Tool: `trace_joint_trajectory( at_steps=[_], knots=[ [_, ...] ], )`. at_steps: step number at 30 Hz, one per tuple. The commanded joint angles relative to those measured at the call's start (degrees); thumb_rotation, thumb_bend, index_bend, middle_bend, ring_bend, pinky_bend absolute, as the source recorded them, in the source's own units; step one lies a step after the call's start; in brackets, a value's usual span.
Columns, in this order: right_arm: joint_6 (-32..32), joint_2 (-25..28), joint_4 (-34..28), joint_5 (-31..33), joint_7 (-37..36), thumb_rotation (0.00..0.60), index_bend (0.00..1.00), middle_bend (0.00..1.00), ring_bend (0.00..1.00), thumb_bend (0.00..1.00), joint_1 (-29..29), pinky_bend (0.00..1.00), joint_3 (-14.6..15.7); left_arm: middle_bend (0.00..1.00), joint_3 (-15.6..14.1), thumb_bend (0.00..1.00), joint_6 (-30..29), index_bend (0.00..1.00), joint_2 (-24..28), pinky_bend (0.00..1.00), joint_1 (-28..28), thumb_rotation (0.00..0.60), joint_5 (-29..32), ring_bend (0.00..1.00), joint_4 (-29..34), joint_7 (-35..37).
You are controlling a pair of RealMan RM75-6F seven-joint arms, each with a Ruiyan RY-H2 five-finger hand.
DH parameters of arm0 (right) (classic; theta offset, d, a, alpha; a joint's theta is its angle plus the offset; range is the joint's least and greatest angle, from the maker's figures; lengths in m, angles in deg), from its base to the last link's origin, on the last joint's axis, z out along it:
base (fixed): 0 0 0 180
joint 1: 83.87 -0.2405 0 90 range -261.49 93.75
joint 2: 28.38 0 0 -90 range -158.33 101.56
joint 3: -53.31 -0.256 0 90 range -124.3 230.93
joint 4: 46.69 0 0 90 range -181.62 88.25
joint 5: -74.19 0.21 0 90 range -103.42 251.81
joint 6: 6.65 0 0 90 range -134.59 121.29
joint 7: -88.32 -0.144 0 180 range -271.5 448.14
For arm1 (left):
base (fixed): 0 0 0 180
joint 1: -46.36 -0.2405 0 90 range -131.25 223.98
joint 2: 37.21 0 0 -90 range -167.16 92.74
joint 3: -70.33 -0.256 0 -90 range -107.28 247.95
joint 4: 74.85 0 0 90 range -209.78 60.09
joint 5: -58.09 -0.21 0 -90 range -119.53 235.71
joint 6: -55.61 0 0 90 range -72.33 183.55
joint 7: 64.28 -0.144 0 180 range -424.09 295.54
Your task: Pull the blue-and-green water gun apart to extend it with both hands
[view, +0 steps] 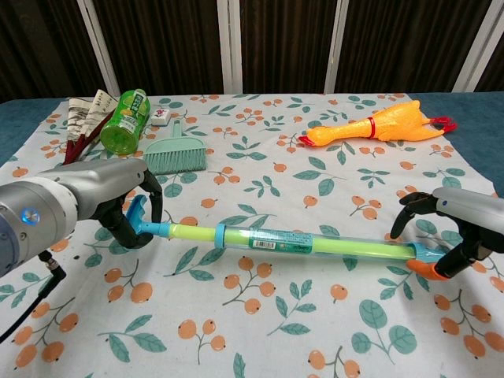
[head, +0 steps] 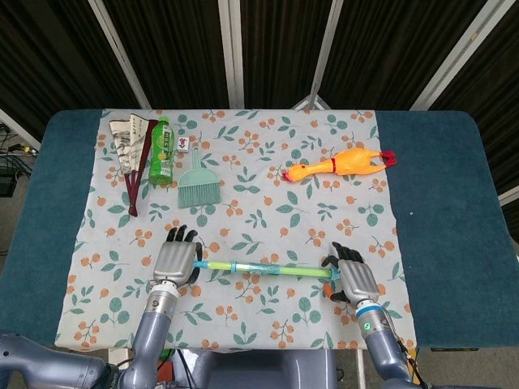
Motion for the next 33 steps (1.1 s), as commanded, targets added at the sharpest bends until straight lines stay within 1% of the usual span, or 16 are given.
trace_joint_trajectory(
  at_steps=[1,5,10,18,23,26,28,30,33],
  knots=[
    [0.0,-0.5,0.5,0.0,-0.1,0.600,0.35,0.00,0.00,0.42,-0.1,0.00,0.2,0.14,-0.1,0.61,-0.1,0.62,0.0,0.05,0.0,0.600,-0.1,0.00,0.2,0.1],
    [-0.3,-1.4,1.7,-0.2,-0.4,0.600,0.35,0.00,0.00,0.42,-0.2,0.00,0.1,0.14,-0.3,0.61,-0.2,0.62,0.2,0.05,0.1,0.600,-0.3,0.00,0.4,0.0],
    [-0.6,-2.3,3.2,-0.5,-1.1,0.600,0.29,0.00,0.00,0.42,0.0,0.00,-0.1,0.14,-0.5,0.61,0.0,0.62,0.5,0.05,0.2,0.600,-0.3,0.00,0.7,0.1],
    [-0.7,-3.4,5.3,0.4,-0.4,0.600,0.29,0.01,0.00,0.42,-0.1,0.00,0.1,0.14,-0.6,0.61,0.1,0.62,0.7,0.05,0.4,0.600,-0.2,0.00,0.8,0.3],
    [-0.8,-4.2,6.7,0.7,-0.2,0.600,0.35,0.04,0.00,0.42,-0.3,0.00,-0.2,0.14,-0.7,0.61,0.1,0.62,0.8,0.05,0.5,0.600,-0.3,0.00,1.1,0.4],
    [-0.9,-4.5,7.3,0.7,-0.2,0.600,0.42,0.07,0.00,0.42,-0.3,0.00,-0.5,0.14,-1.0,0.61,0.1,0.62,1.0,0.05,0.5,0.600,-0.4,0.00,1.3,0.4],
    [-1.1,-4.6,7.6,0.5,-0.1,0.600,0.50,0.10,0.00,0.42,-0.3,0.00,-0.6,0.14,-1.0,0.61,0.1,0.62,1.1,0.05,0.5,0.600,-0.4,0.00,1.3,0.4],
    [-1.2,-4.6,7.6,0.6,0.0,0.600,0.55,0.11,0.00,0.42,-0.4,0.00,-0.8,0.14,-1.1,0.61,0.2,0.62,1.1,0.05,0.5,0.600,-0.4,0.00,1.3,0.5],
    [-1.4,-4.5,7.7,0.4,0.5,0.600,0.60,0.12,0.00,0.42,-0.5,0.00,-0.9,0.14,-1.1,0.61,0.2,0.62,1.3,0.05,0.5,0.600,-0.4,0.00,1.4,0.6]
  ],
)
